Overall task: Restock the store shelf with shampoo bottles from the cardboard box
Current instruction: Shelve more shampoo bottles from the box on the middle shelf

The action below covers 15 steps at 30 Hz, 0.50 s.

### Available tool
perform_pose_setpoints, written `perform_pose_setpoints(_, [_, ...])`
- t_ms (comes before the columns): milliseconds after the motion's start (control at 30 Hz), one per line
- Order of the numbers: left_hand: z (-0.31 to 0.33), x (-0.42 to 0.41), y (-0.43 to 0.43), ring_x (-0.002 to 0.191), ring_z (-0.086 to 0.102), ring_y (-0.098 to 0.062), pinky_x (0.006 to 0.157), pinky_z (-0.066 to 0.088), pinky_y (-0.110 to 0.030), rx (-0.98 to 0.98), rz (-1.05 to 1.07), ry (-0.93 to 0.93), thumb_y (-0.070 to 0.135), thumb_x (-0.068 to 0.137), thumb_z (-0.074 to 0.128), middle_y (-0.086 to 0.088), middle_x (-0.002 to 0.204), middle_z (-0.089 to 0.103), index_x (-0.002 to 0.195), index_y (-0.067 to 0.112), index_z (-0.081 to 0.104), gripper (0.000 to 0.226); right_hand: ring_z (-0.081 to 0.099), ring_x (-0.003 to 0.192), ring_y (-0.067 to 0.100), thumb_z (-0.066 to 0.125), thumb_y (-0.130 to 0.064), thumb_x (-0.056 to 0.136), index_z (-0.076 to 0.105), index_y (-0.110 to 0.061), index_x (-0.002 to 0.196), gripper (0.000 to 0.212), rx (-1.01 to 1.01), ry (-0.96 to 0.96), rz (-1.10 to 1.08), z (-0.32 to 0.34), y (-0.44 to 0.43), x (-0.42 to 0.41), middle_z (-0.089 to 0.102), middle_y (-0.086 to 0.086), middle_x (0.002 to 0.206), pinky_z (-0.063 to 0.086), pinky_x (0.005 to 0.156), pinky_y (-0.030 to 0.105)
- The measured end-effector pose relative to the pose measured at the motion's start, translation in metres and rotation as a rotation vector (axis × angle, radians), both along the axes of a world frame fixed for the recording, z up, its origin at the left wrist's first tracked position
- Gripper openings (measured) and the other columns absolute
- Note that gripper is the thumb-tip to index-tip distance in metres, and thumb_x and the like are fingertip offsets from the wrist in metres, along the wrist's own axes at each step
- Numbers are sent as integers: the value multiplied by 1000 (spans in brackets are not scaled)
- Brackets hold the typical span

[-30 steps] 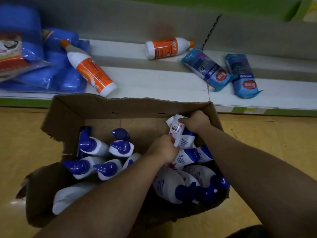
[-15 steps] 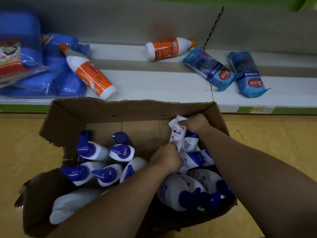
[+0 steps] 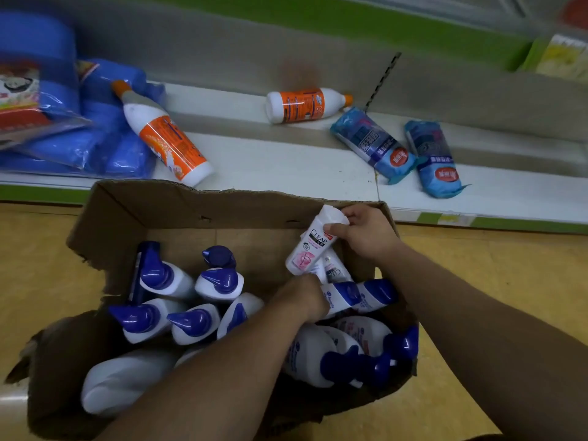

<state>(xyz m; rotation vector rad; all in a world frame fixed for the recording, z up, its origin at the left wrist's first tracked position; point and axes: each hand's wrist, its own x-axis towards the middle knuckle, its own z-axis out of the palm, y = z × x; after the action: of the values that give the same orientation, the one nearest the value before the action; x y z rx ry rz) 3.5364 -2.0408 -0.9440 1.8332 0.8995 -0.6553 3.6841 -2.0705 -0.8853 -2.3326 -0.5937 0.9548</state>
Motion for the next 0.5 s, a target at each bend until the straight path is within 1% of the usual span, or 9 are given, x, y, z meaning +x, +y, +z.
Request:
perform_pose_setpoints(33, [0, -1, -1, 116, 58, -27, 98, 50, -41, -6, -10, -1, 26, 84, 64, -8, 130, 58, 130, 18, 54, 48, 69, 90, 10, 78, -28, 84, 64, -13, 117, 39, 20, -12, -12, 5, -1, -1, 72, -2, 108, 57, 74, 26])
perform_pose_setpoints(100, [-2, -1, -3, 119, 56, -27, 101, 48, -42, -1, -22, -1, 26, 87, 62, -8, 134, 55, 135, 21, 49, 50, 70, 96, 14, 79, -27, 82, 63, -16, 117, 40, 47, -26, -57, 15, -4, -5, 73, -1, 109, 59, 87, 39])
perform_pose_setpoints(167, [-3, -1, -4, 124, 52, -27, 103, 46, -42, 26, -50, -18, 26, 89, 61, -7, 139, 50, 140, 23, 44, 54, 68, 102, 17, 80, -24, 82, 62, -16, 121, 44, 56, -50, -91, 28, -6, -8, 71, 0, 114, 57, 91, 43])
perform_pose_setpoints(233, [-2, -1, -5, 129, 46, -29, 106, 43, -44, 60, -103, -30, 27, 90, 61, -8, 144, 43, 146, 27, 37, 61, 66, 103, 18, 80, -22, 82, 61, -18, 120, 43, 60, -82, -108, 40, -8, -8, 69, 0, 116, 57, 91, 41])
perform_pose_setpoints(267, [-2, -1, -5, 130, 44, -30, 106, 42, -45, 72, -131, -28, 26, 91, 60, -8, 144, 40, 148, 30, 34, 63, 66, 103, 18, 79, -22, 83, 61, -18, 119, 41, 59, -96, -109, 44, -9, -7, 69, -1, 115, 57, 89, 38])
perform_pose_setpoints(367, [-2, 0, -5, 131, 40, -31, 107, 41, -46, 108, -183, -28, 27, 92, 59, -9, 145, 38, 148, 33, 32, 63, 64, 98, 16, 77, -21, 85, 59, -16, 121, 40, 42, -115, -106, 49, -12, -5, 66, -3, 110, 52, 74, 25])
perform_pose_setpoints(400, [-3, 0, -5, 131, 41, -31, 106, 41, -46, 109, -177, -34, 28, 92, 60, -9, 145, 39, 148, 33, 34, 62, 64, 98, 15, 77, -20, 85, 59, -16, 121, 40, 37, -113, -110, 47, -14, -5, 65, -3, 110, 51, 72, 24])
perform_pose_setpoints(433, [-3, 1, -6, 130, 44, -30, 106, 43, -46, 105, -165, -42, 28, 91, 61, -8, 144, 42, 146, 32, 36, 60, 64, 98, 16, 76, -20, 86, 58, -16, 122, 40, 31, -113, -114, 45, -15, -6, 65, -3, 111, 51, 72, 24])
perform_pose_setpoints(500, [-4, 1, -8, 126, 49, -30, 103, 45, -47, 93, -146, -54, 27, 91, 63, -8, 141, 48, 143, 30, 38, 58, 65, 101, 17, 76, -21, 86, 58, -17, 122, 40, 11, -122, -121, 38, -17, -7, 67, -1, 115, 55, 78, 30])
